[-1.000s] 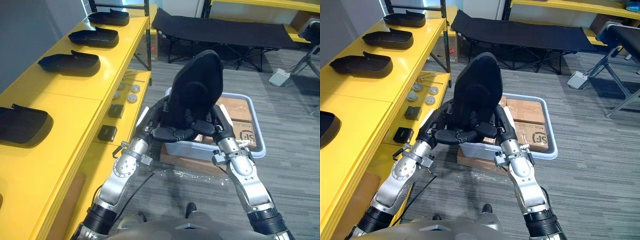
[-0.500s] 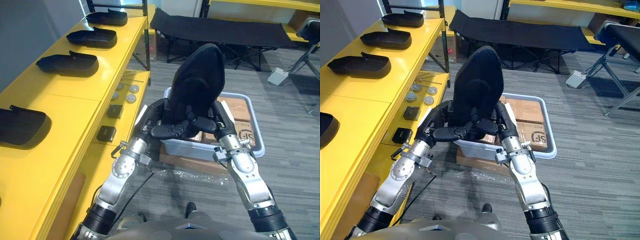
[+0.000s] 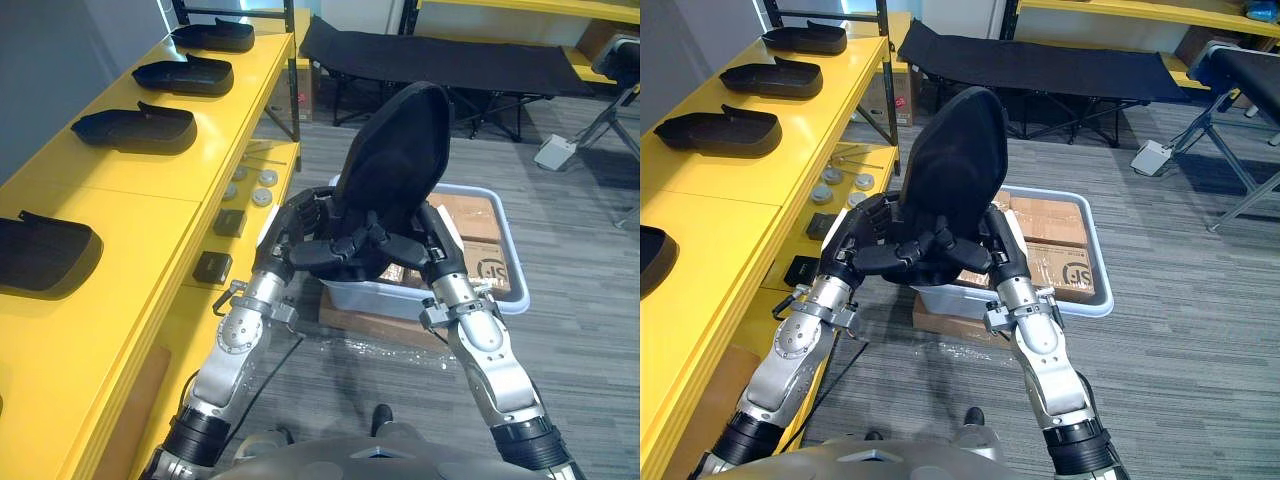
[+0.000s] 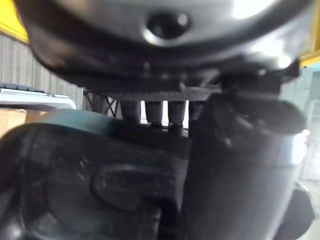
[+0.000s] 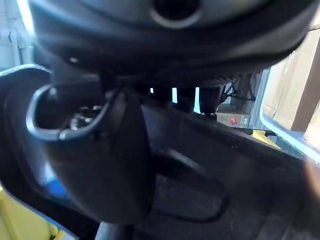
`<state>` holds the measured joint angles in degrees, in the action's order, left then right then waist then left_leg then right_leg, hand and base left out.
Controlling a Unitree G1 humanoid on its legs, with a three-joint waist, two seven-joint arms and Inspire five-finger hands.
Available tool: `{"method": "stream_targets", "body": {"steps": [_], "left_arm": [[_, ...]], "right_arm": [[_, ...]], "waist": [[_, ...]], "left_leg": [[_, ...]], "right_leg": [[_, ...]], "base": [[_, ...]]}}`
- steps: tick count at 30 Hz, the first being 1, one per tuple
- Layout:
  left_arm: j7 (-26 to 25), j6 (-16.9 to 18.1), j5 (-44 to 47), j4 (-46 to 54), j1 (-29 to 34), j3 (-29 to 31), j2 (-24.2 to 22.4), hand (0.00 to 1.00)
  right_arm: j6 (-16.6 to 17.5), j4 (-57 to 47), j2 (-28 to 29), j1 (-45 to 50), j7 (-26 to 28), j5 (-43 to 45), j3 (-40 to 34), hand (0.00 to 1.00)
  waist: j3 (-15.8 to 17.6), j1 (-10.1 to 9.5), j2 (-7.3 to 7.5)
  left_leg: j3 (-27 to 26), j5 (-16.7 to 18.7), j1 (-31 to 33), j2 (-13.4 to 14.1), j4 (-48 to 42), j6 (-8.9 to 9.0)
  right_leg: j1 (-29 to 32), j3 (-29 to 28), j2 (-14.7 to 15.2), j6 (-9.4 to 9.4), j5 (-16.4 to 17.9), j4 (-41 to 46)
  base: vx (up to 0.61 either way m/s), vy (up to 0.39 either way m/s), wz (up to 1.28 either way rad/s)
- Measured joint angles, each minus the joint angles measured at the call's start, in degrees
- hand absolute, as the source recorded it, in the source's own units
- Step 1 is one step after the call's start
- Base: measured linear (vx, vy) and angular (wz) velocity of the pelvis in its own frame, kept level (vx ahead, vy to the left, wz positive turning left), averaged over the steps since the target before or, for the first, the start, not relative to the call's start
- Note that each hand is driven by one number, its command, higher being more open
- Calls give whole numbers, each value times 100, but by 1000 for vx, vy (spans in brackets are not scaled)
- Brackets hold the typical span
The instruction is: Walk over and take three plastic housings, then place them on the shelf
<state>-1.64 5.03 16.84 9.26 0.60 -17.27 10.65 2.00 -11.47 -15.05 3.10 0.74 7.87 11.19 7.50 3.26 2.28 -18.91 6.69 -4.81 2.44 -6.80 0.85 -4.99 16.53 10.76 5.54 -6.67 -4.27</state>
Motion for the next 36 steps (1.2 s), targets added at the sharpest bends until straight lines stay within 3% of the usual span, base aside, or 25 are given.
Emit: {"method": "stream_targets", "body": {"steps": [7,11,18,24,25,36], "left_arm": [[67,-11,1652,-231,45,0,-172,0],[76,-28,1939,-241,110,-54,-184,0],[76,-30,1922,-249,135,-61,-187,0],[47,-31,1057,-252,143,-72,-188,0],[32,-31,957,-252,144,-76,-187,0],[-1065,2,-463,-223,154,-149,-381,0]], "right_arm": [[-2,0,152,100,-32,-87,176,0],[-2,0,163,104,-57,-85,207,0],[-2,0,193,112,-142,-86,262,0],[-2,0,188,130,-176,-97,346,0],[-2,1,185,131,-176,-105,356,100],[-1,1,212,139,-182,-188,720,100]], "waist": [[-4,-19,7],[-7,-6,11],[-20,-13,37],[-27,-12,48],[-27,-13,49],[-45,-52,78]], "left_leg": [[3,-2,-6,-3,5,-3],[2,-3,-7,-2,8,-3],[2,-7,-12,-3,13,-5],[0,-9,-17,-6,16,-4],[0,-9,-17,-6,16,-4],[5,-8,-18,-35,8,-5]], "right_leg": [[-6,4,2,0,0,2],[-6,4,2,0,0,1],[-10,5,2,0,0,4],[-9,2,2,1,-1,4],[-9,2,2,0,-1,4],[4,-1,0,0,-1,4]], "base": [[0,0,0],[0,0,0],[0,0,0],[0,0,0],[0,0,0],[0,0,0]]}}
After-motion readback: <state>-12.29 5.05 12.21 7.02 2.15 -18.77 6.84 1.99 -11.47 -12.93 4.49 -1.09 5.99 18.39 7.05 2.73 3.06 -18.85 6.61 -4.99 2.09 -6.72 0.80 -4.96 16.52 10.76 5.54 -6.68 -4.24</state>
